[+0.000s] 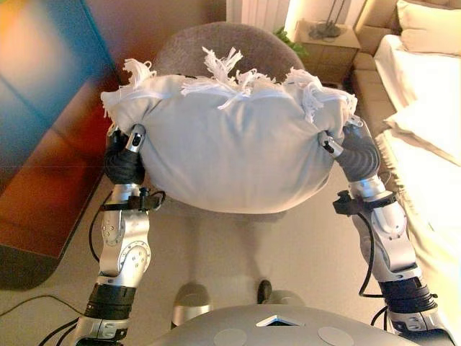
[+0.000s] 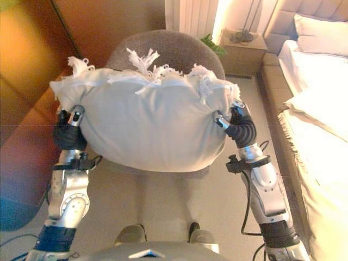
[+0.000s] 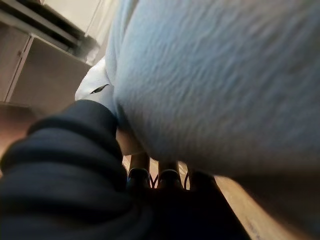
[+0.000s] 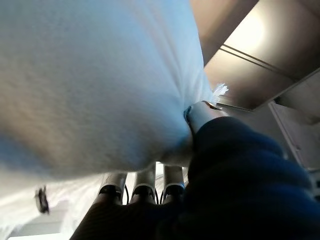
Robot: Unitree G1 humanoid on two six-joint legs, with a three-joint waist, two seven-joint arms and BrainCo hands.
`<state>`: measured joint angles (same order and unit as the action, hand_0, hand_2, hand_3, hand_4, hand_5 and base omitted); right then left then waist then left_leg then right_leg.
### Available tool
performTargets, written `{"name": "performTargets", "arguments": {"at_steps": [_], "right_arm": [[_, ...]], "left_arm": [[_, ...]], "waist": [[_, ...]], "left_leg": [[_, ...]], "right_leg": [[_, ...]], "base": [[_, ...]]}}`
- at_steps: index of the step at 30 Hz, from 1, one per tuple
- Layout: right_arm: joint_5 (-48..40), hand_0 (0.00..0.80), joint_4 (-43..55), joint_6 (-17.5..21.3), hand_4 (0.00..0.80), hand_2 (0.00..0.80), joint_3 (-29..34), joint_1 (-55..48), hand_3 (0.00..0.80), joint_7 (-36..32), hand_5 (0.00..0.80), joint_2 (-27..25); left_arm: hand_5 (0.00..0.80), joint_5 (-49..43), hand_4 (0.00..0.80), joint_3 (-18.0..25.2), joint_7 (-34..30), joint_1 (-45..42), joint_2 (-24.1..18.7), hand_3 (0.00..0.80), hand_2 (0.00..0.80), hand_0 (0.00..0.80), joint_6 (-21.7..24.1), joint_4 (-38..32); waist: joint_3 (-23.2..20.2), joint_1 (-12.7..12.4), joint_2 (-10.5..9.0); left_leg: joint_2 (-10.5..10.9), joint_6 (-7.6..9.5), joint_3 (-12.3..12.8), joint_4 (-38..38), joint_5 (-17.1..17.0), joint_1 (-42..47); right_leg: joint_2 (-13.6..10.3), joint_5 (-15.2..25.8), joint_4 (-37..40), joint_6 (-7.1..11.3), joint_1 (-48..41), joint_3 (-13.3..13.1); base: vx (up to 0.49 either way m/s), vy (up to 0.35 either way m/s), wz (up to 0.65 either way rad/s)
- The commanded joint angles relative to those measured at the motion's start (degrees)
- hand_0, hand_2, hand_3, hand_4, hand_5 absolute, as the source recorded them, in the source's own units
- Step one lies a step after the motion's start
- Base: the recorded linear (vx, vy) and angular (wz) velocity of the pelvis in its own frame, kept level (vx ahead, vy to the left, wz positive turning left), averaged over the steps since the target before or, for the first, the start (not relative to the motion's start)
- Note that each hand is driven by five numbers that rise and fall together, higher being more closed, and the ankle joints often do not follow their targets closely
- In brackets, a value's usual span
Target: Pick up the cushion and take it to the sofa
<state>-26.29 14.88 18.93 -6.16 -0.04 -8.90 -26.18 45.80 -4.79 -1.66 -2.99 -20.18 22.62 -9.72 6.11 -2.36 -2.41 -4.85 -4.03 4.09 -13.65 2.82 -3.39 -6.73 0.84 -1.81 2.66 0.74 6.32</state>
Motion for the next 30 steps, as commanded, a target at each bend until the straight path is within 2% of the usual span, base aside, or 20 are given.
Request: {"name": "performTargets", "arguments": {"at_steps": [1, 4, 7, 10, 13, 14, 16, 18, 20, 22, 25, 27, 30], "right_arm": [[0.9, 0.8, 5.4, 3.3, 0.8, 0.8, -4.0, 7.3, 0.8, -1.2, 0.8, 0.2], [0.6, 0.8, 5.0, 2.4, 0.8, 0.8, -4.5, 7.4, 0.8, -0.7, 0.8, -0.2], [0.7, 0.8, 5.5, 2.0, 0.8, 0.8, -4.6, 6.2, 0.8, -0.7, 0.8, -0.3], [0.9, 0.8, 5.3, 3.1, 0.8, 0.8, -5.1, 5.9, 0.8, -0.6, 0.8, -0.7], [0.0, 0.8, 4.7, 4.0, 0.8, 0.8, -5.3, 6.6, 0.8, -1.2, 0.8, -1.4], [-1.0, 0.8, 4.2, 4.3, 0.8, 0.8, -5.0, 7.2, 0.8, -1.7, 0.8, -2.1], [-1.9, 0.8, 4.3, 4.3, 0.8, 0.8, -4.5, 7.1, 0.8, -1.7, 0.8, -2.6], [-2.7, 0.8, 4.4, 4.9, 0.8, 0.8, -3.9, 6.2, 0.8, -1.7, 0.8, -2.7], [-4.6, 0.8, 5.1, 5.1, 0.8, 0.8, -2.4, 4.5, 0.8, -1.9, 0.8, -2.5], [-3.8, 0.8, 5.7, 5.4, 0.8, 0.8, -2.1, 3.7, 0.8, -1.8, 0.8, -0.7], [-1.8, 0.8, 6.4, 5.1, 0.8, 0.8, -2.7, 3.4, 0.8, -0.8, 0.8, 1.4], [-1.0, 0.8, 6.0, 5.6, 0.8, 0.8, -3.1, 3.5, 0.8, -0.4, 0.8, 2.1], [-1.1, 0.8, 5.3, 5.7, 0.8, 0.8, -3.2, 4.4, 0.8, 0.4, 0.8, 1.8]], "left_arm": [[0.8, -2.1, 0.8, -2.4, -3.3, 5.4, -0.6, 0.8, 0.8, 0.8, 2.9, -5.6], [0.8, -2.0, 0.8, -3.4, -1.7, 5.2, -0.4, 0.8, 0.8, 0.8, 3.2, -5.4], [0.8, -1.7, 0.8, -3.6, -2.5, 3.6, -0.3, 0.8, 0.8, 0.8, 3.9, -5.9], [0.8, -1.0, 0.8, -3.7, -3.3, 2.3, -0.3, 0.8, 0.8, 0.8, 5.1, -6.4], [0.8, -0.9, 0.8, -3.7, -2.7, 2.4, -0.6, 0.8, 0.8, 0.8, 6.4, -6.1], [0.8, -0.7, 0.8, -3.6, -2.3, 2.8, -0.7, 0.8, 0.8, 0.8, 6.7, -6.0], [0.8, -0.5, 0.8, -3.4, -1.4, 3.7, -1.4, 0.8, 0.8, 0.8, 5.9, -6.4], [0.8, -0.2, 0.8, -3.5, -1.4, 4.0, -1.8, 0.8, 0.8, 0.8, 5.2, -6.3], [0.8, -0.2, 0.8, -3.2, -3.3, 4.0, -2.7, 0.8, 0.8, 0.8, 4.3, -5.9], [0.8, -1.2, 0.8, -3.0, -3.9, 3.6, -2.9, 0.8, 0.8, 0.8, 3.9, -6.5], [0.8, -1.4, 0.8, -2.6, -3.5, 3.9, -3.4, 0.8, 0.8, 0.8, 2.5, -6.9], [0.8, -0.9, 0.8, -3.0, -3.8, 5.2, -4.0, 0.8, 0.8, 0.8, 2.0, -6.5], [0.8, -1.3, 0.8, -3.0, -3.5, 6.5, -4.1, 0.8, 0.8, 0.8, 1.3, -6.1]], "waist": [[0.4, -1.4, 0.73], [-0.1, -2.7, 1.78], [0.1, -3.9, 2.57], [1.1, -4.8, 3.07], [2.2, -5.1, 3.44], [2.5, -4.9, 3.46], [2.5, -4.3, 3.11], [2.1, -4.3, 2.45], [-0.1, -4.9, 0.14], [-1.8, -5.9, -0.94], [-3.1, -6.1, -0.84], [-3.1, -5.2, -0.77], [-3.1, -5.0, 0.09]], "left_leg": [[2.1, 0.0, 0.3, 5.8, -8.2, -6.8], [2.4, -0.64, -2.0, 14.8, -12.2, -7.7], [1.5, -1.64, -4.2, 18.7, -16.3, -10.7], [-0.1, -2.12, -5.9, 18.7, -16.9, -14.4], [-2.3, -2.46, -7.0, 18.7, -17.4, -14.9], [-3.5, -2.3, -6.7, 18.7, -16.7, -13.6], [-3.9, -1.87, -3.3, 17.7, -15.4, -11.6], [-2.9, -0.97, -2.2, 15.4, -14.6, -11.1], [0.4, 1.56, -2.2, 11.6, -11.4, -11.1], [2.5, 3.35, -2.6, 10.9, -9.8, -10.8], [4.0, 5.02, -1.4, 10.4, -7.7, -9.0], [5.2, 5.4, -1.4, 11.4, -7.3, -7.1], [5.1, 4.65, -1.0, 12.9, -7.4, -4.9]], "right_leg": [[4.9, -4.8, 0.0, -0.96, -6.2, 2.6], [6.1, -6.8, 0.4, -0.93, -9.1, 1.2], [7.1, -9.6, -2.0, -1.78, -10.8, -0.2], [7.6, -13.0, -6.8, -2.75, -10.9, -1.0], [7.1, -16.0, -11.1, -2.99, -10.5, -1.1], [6.2, -16.5, -12.8, -2.52, -10.1, -0.7], [4.1, -16.3, -15.7, -0.98, -10.5, 0.5], [2.4, -14.0, -17.8, 0.88, -11.7, 0.6], [-0.2, -7.0, -20.2, 4.84, -14.1, 0.3], [-2.1, -1.3, -23.6, 6.61, -14.0, 0.7], [-4.0, 4.4, -30.3, 7.03, -9.4, 0.5], [-2.4, 1.9, -28.4, 6.34, -5.6, 1.0], [-2.3, -1.0, -19.8, 5.07, -2.4, 5.3]], "base": [[0.222, 0.075, -0.55], [0.351, 0.086, -0.22], [0.371, 0.091, 0.03], [0.408, 0.126, 0.01], [0.387, 0.174, -0.34], [0.56, 0.288, -0.63], [0.504, 0.258, -0.65], [0.483, 0.192, -0.35], [0.656, 0.217, -0.1], [0.559, 0.199, -0.14], [0.385, 0.18, 0.05], [0.358, 0.154, 0.0], [0.262, 0.051, 0.11]]}}
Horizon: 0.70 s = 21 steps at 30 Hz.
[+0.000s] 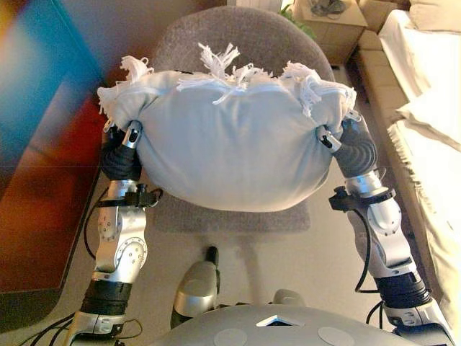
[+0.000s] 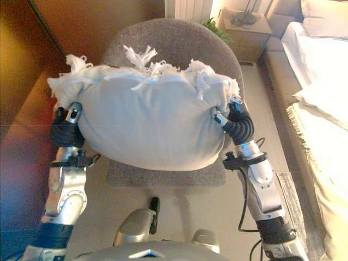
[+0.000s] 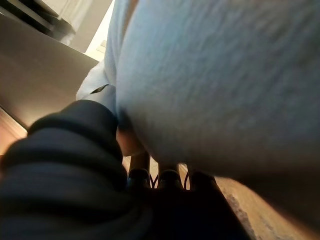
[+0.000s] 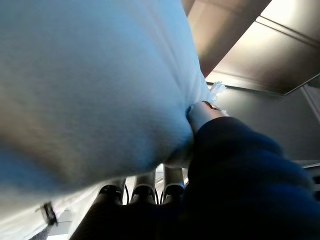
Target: Pick up the cushion and take it to the sofa
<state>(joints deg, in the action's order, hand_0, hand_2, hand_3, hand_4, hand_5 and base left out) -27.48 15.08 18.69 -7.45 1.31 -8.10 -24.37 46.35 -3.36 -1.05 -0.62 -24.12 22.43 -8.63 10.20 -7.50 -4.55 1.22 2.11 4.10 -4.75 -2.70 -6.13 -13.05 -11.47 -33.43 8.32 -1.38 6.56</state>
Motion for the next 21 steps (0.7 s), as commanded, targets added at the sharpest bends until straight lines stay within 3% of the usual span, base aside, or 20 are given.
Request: {"name": "performTargets", "arguments": {"at_steps": [1, 3, 7, 13, 21], "right_arm": [[-0.1, 0.8, 4.7, 6.3, 0.8, 0.8, -2.0, 3.1, 0.8, 0.1, 0.8, -0.3], [-0.6, 0.8, 4.5, 6.7, 0.8, 0.8, -1.7, 2.4, 0.8, 0.5, 0.8, -0.8], [-0.6, 0.8, 3.7, 6.9, 0.8, 0.8, -1.4, 2.6, 0.8, 1.3, 0.8, -1.3], [-1.4, 0.8, 3.4, 4.2, 0.8, 0.8, -1.3, 3.7, 0.8, 0.8, 0.8, -1.6], [-1.0, 0.8, 1.8, 1.9, 0.8, 0.8, -2.4, 2.1, 0.8, 0.6, 0.8, -0.9]], "left_arm": [[0.8, -1.9, 0.8, -4.7, -3.9, 4.5, -0.2, 0.8, 0.8, 0.8, 1.1, -7.0], [0.8, -2.6, 0.8, -5.3, -3.8, 4.6, -0.1, 0.8, 0.8, 0.8, 0.5, -6.9], [0.8, -2.9, 0.8, -6.1, -4.6, 4.6, 0.6, 0.8, 0.8, 0.8, 0.0, -6.6], [0.8, -3.1, 0.8, -5.9, -4.1, 2.6, 1.5, 0.8, 0.8, 0.8, -1.1, -6.9], [0.8, -3.9, 0.8, -5.0, -3.2, -0.4, 2.5, 0.8, 0.8, 0.8, -1.6, -5.4]], "waist": [[-7.0, 0.5, 2.21], [-6.5, 1.7, 2.49], [-6.4, 3.6, 2.61], [-7.9, 4.2, 2.76], [-9.0, 4.4, 2.72]], "left_leg": [[-0.9, -1.73, -1.0, 4.0, -1.7, -1.3], [-1.2, -2.42, -1.3, 4.5, -1.2, 1.3], [-1.7, -3.32, -0.8, 4.8, 0.8, 3.7], [-2.6, -3.57, -1.2, 6.6, 2.9, 7.5], [-4.5, -4.33, -0.2, 7.2, 3.4, 8.5]], "right_leg": [[4.5, 10.4, 15.6, -1.04, 0.5, 6.0], [5.0, 10.3, 21.5, -2.03, 1.5, 7.5], [4.0, 13.5, 29.7, -1.55, 2.9, 5.6], [4.0, 14.8, 35.3, -0.63, 0.7, 3.9], [4.8, 14.8, 38.0, -1.66, -1.2, 3.7]], "base": [[0.258, -0.022, -0.09], [0.219, -0.028, 0.03], [0.179, -0.017, 0.43], [0.191, -0.036, 0.28], [0.156, -0.129, 0.03]]}}
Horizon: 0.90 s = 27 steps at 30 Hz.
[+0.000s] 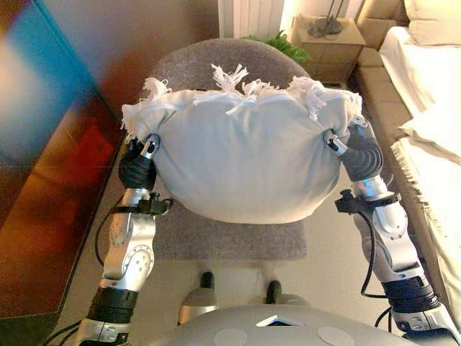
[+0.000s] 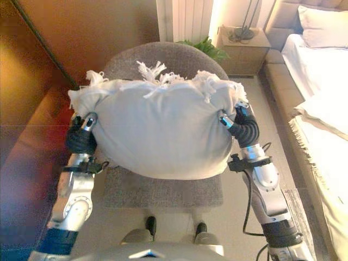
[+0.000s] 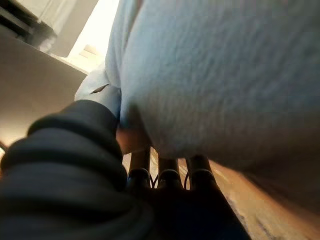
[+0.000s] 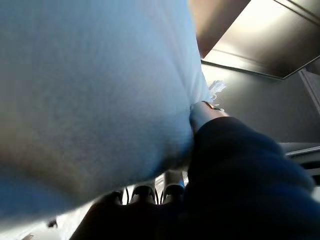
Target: Pick up the cushion and take it to the sofa
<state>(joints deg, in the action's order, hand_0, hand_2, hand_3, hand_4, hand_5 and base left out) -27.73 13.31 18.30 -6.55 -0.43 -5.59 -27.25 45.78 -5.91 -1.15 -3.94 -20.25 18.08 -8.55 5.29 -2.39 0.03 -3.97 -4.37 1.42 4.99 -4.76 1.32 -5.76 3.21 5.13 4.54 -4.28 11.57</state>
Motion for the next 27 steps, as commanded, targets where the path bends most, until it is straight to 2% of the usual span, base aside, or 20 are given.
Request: {"name": "performTargets", "arguments": {"at_steps": [1, 4, 6, 8, 9, 11, 12, 14, 17, 20, 23, 27], "right_arm": [[-0.6, 0.8, 2.8, 2.2, 0.8, 0.8, -3.7, 4.2, 0.8, -1.5, 0.8, 2.0], [0.1, 0.8, 0.6, 2.1, 0.8, 0.8, -4.6, 5.5, 0.8, -0.5, 0.8, 1.7], [0.6, 0.8, -0.6, 2.3, 0.8, 0.8, -5.1, 6.0, 0.8, -0.1, 0.8, 1.2], [0.7, 0.8, -1.6, 1.6, 0.8, 0.8, -5.5, 6.7, 0.8, 1.5, 0.8, 0.9], [1.1, 0.8, -2.9, 1.4, 0.8, 0.8, -5.6, 7.6, 0.8, 2.2, 0.8, 1.0], [2.3, 0.8, -5.5, 1.0, 0.8, 0.8, -6.7, 9.9, 0.8, 3.2, 0.8, 1.5], [1.7, 0.8, -7.5, 0.7, 0.8, 0.8, -7.3, 11.8, 0.8, 3.1, 0.8, 1.6], [2.4, 0.8, -11.2, -0.1, 0.8, 0.8, -7.9, 14.3, 0.8, 3.3, 0.8, 2.3], [0.9, 0.8, -16.7, -2.1, 0.8, 0.8, -8.6, 17.6, 0.8, 4.1, 0.8, 2.2], [1.1, 0.8, -22.2, -2.9, 0.8, 0.8, -10.1, 22.1, 0.8, 7.3, 0.8, 3.5], [2.2, 0.8, -29.3, -2.8, 0.8, 0.8, -11.6, 32.2, 0.8, 11.6, 0.8, 5.6], [0.5, 0.8, -36.0, -2.5, 0.8, 0.8, -12.9, 41.4, 0.8, 14.9, 0.8, 5.9]], "left_arm": [[0.8, -3.6, 0.8, -2.6, -2.7, 3.3, -1.4, 0.8, 0.8, 0.8, 2.7, -5.1], [0.8, -3.8, 0.8, -3.4, -1.9, 4.7, -1.2, 0.8, 0.8, 0.8, 3.0, -3.8], [0.8, -4.0, 0.8, -3.9, -1.6, 5.3, -1.1, 0.8, 0.8, 0.8, 3.4, -3.3], [0.8, -4.5, 0.8, -4.6, -1.8, 5.8, -0.6, 0.8, 0.8, 0.8, 3.5, -2.2], [0.8, -4.8, 0.8, -5.1, -2.1, 6.6, -0.3, 0.8, 0.8, 0.8, 3.8, -0.9], [0.8, -5.9, 0.8, -6.2, -1.6, 8.7, 0.1, 0.8, 0.8, 0.8, 3.5, 1.1], [0.8, -6.5, 0.8, -6.7, -1.0, 10.3, 0.4, 0.8, 0.8, 0.8, 3.9, 3.1], [0.8, -7.0, 0.8, -8.1, 0.8, 13.3, 1.1, 0.8, 0.8, 0.8, 2.7, 6.4], [0.8, -7.1, 0.8, -10.3, 3.5, 17.9, 2.4, 0.8, 0.8, 0.8, -0.4, 12.0], [0.8, -8.8, 0.8, -12.7, 5.4, 23.6, 4.3, 0.8, 0.8, 0.8, 0.9, 20.0], [0.8, -9.9, 0.8, -14.4, 7.4, 33.8, 6.0, 0.8, 0.8, 0.8, 2.5, 28.0], [0.8, -9.9, 0.8, -14.5, 8.1, 43.3, 5.4, 0.8, 0.8, 0.8, 3.6, 35.4]], "waist": [[-4.0, -0.7, -1.88], [-3.2, -0.9, -2.24], [-1.7, -1.3, -2.68], [-0.2, -1.5, -2.73], [0.3, -1.5, -2.65], [0.9, -1.7, -1.89], [0.7, -1.4, -1.86], [0.2, -0.9, -1.45], [-1.2, 0.0, -1.16], [-1.6, 0.7, -1.06], [0.7, 1.5, -0.83], [3.8, 2.2, -0.75]], "left_leg": [[0.5, 1.98, 2.5, -3.1, 5.6, 0.8], [0.4, 1.18, 1.8, -7.1, 6.3, -1.2], [1.1, 0.37, 0.4, -15.1, 5.7, -5.0], [0.8, -0.45, 1.0, -18.9, 4.2, -7.8], [0.9, -0.32, 1.3, -17.5, 4.5, -8.2], [0.9, -0.59, 1.1, -14.1, 2.6, -9.4], [1.2, -0.03, 1.2, -13.1, 4.0, -8.9], [1.1, 0.5, 1.4, -9.0, 4.0, -6.9], [0.7, 0.51, 2.3, -5.9, 4.0, -3.9], [0.5, 0.26, 3.3, -5.3, 4.3, -4.0], [0.5, 0.25, 3.5, -5.8, 4.4, -7.8], [1.1, 0.64, 3.6, -6.1, 4.4, -11.2]], "right_leg": [[-2.2, -0.1, -0.6, 1.85, 1.7, -1.3], [-1.8, -0.3, -0.5, 0.93, 1.9, -1.4], [-1.7, -0.2, -0.8, -0.05, 2.0, -1.3], [-1.6, 0.0, -1.1, -0.71, 1.9, -0.6], [-1.8, 0.0, -1.2, -0.57, 2.2, -0.3], [-1.6, -0.3, -1.5, -0.22, 2.8, 0.1], [-1.8, -0.5, -1.6, -0.1, 3.6, -0.4], [-1.8, -0.5, -1.5, 0.05, 3.7, -0.2], [-1.7, -0.7, -0.8, 0.48, 2.4, -0.2], [-2.0, -0.6, -1.0, 1.03, 3.5, -0.5], [-2.7, -0.3, -1.9, 1.79, 8.5, -0.8], [-3.5, 0.3, -3.0, 2.59, 12.6, -1.8]], "base": [[0.136, -0.208, 0.17], [0.073, -0.172, 0.18], [0.052, -0.171, 0.38], [0.035, -0.1, 0.44], [0.024, -0.015, 0.25], [0.022, 0.039, 0.16], [0.053, 0.068, -0.03], [0.143, 0.085, -0.14], [0.246, 0.067, 0.02], [0.089, 0.034, 0.04], [-0.225, 0.03, 0.0], [-0.177, 0.034, -0.04]]}}
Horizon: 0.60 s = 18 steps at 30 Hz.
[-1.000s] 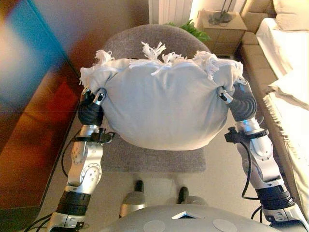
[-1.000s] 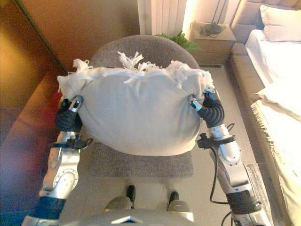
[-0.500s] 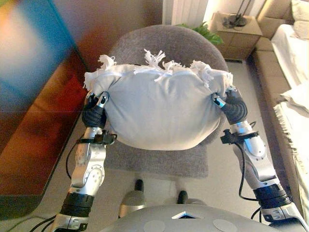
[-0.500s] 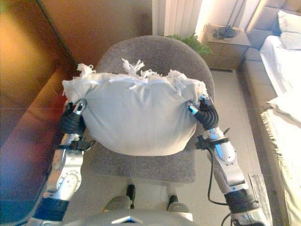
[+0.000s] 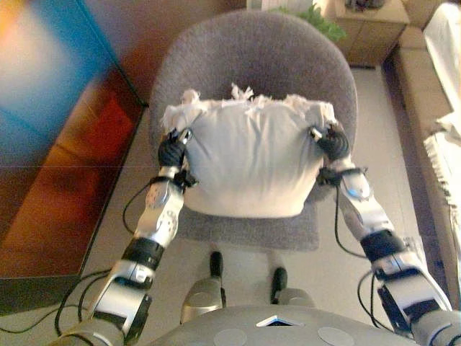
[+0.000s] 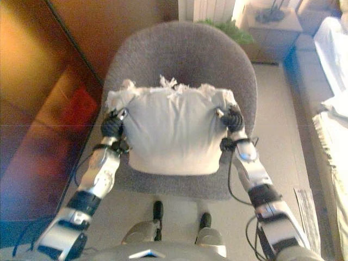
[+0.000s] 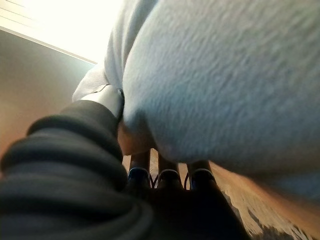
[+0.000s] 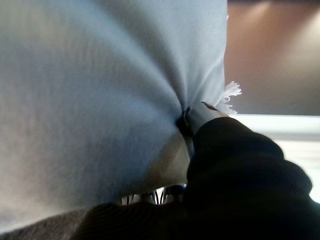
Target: Pick up the cushion and take it to the sofa
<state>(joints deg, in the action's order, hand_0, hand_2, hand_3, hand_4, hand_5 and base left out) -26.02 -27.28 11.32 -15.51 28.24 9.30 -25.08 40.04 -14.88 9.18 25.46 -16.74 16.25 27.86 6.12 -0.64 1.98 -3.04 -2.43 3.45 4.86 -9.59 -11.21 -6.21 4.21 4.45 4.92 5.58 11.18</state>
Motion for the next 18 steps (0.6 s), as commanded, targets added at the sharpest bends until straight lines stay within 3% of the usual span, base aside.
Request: {"name": "performTargets", "arguments": {"at_steps": [1, 8, 18], "right_arm": [[-2.2, 0.8, 2.9, 4.8, 0.8, 0.8, -4.0, 14.4, 0.8, 0.1, 0.8, 3.3], [-4.3, 0.8, -5.4, 6.2, 0.8, 0.8, -4.9, 22.2, 0.8, 1.4, 0.8, 2.5], [-7.9, 0.8, -22.1, 0.9, 0.8, 0.8, -7.5, 33.9, 0.8, -0.9, 0.8, 1.6]], "left_arm": [[0.8, -4.9, 0.8, -5.6, -1.9, 15.8, 1.7, 0.8, 0.8, 0.8, 5.6, 0.6], [0.8, -5.8, 0.8, -6.4, -0.6, 23.6, 2.3, 0.8, 0.8, 0.8, 6.8, 9.0], [0.8, -3.2, 0.8, -8.8, 3.0, 33.8, 3.2, 0.8, 0.8, 0.8, 3.2, 20.3]], "waist": [[3.6, 0.7, -2.75], [6.2, 1.4, -2.06], [8.9, 2.0, -1.77]], "left_leg": [[0.4, -1.16, 1.7, -6.2, 9.4, 0.7], [1.4, -0.76, 1.6, -8.7, 9.8, -4.0], [1.6, -1.26, 1.1, -12.1, 9.9, -9.6]], "right_leg": [[-3.2, -0.6, -2.7, 2.35, 3.7, -1.8], [-4.3, -0.5, -5.7, 2.98, 9.0, -3.6], [-5.2, -0.5, -9.8, 3.62, 15.8, -5.5]], "base": [[-0.083, 0.025, -0.11], [-0.039, 0.039, -0.07], [-0.001, 0.012, -0.03]]}}
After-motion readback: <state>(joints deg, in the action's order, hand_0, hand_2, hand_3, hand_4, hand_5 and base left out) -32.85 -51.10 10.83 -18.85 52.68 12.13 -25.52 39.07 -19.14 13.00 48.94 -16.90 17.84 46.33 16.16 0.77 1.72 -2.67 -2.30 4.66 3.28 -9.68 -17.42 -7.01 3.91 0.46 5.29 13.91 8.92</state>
